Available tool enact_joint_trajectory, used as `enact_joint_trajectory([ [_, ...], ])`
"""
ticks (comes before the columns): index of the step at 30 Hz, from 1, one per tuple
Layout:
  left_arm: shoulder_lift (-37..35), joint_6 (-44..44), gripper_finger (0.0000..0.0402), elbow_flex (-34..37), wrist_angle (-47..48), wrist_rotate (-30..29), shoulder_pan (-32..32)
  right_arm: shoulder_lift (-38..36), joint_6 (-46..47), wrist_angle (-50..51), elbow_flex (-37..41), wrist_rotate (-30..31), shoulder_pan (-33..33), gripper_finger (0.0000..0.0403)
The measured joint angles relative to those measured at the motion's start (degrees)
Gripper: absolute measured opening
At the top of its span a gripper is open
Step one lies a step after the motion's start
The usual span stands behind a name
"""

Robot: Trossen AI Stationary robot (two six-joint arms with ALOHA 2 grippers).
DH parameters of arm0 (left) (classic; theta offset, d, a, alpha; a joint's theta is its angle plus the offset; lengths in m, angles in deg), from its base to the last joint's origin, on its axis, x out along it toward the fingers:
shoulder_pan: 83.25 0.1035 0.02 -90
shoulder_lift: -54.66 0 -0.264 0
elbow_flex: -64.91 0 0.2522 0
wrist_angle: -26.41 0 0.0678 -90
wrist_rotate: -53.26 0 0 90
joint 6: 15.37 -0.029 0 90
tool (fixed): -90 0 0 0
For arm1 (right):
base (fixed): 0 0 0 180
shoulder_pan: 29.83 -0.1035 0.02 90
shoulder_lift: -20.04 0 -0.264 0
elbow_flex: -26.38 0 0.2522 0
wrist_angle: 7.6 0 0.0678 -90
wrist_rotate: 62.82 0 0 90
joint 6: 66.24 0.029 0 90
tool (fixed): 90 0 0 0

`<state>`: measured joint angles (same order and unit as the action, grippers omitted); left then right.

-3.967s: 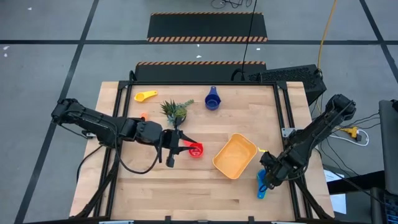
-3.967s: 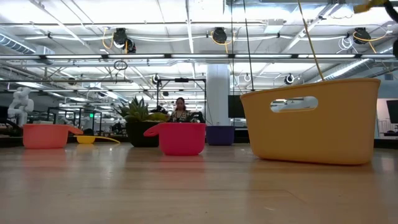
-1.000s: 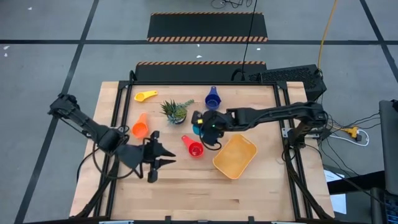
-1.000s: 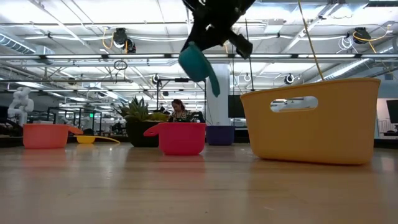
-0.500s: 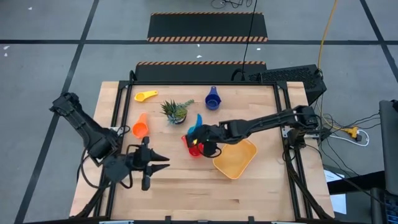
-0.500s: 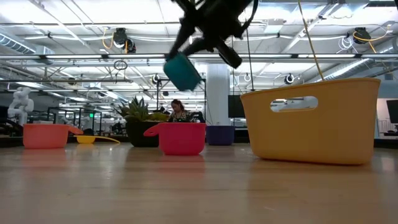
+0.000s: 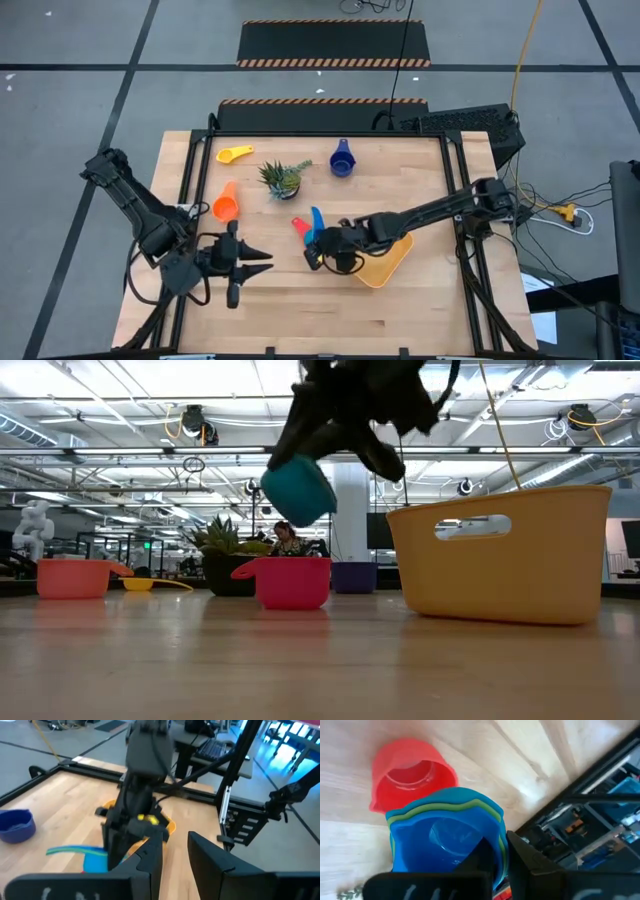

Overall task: Nest measuring cups in basket
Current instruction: Stack the measuring cups on the red measuring cup

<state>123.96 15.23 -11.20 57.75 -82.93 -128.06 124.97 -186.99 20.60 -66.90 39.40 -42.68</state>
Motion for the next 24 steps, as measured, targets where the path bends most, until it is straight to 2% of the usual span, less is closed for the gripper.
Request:
enact_joint_trajectory([
  [10, 0.0, -2.03, 0.0092, 0.0, -1.22, 0.02, 0.0, 0.03, -7.28, -9.89, 4.05, 1.2, 1.22, 0.0011],
  [15, 0.0, -3.07, 0.0093, 0.0, -1.19, 0.04, 0.0, 0.01, -8.76, -8.52, 4.07, 1.21, 1.48, 0.0011],
  [24, 0.0, -2.51, 0.0093, 0.0, -1.29, 0.09, 1.45, 0.02, -5.91, -3.13, 4.11, 1.17, 1.1, 0.0012],
])
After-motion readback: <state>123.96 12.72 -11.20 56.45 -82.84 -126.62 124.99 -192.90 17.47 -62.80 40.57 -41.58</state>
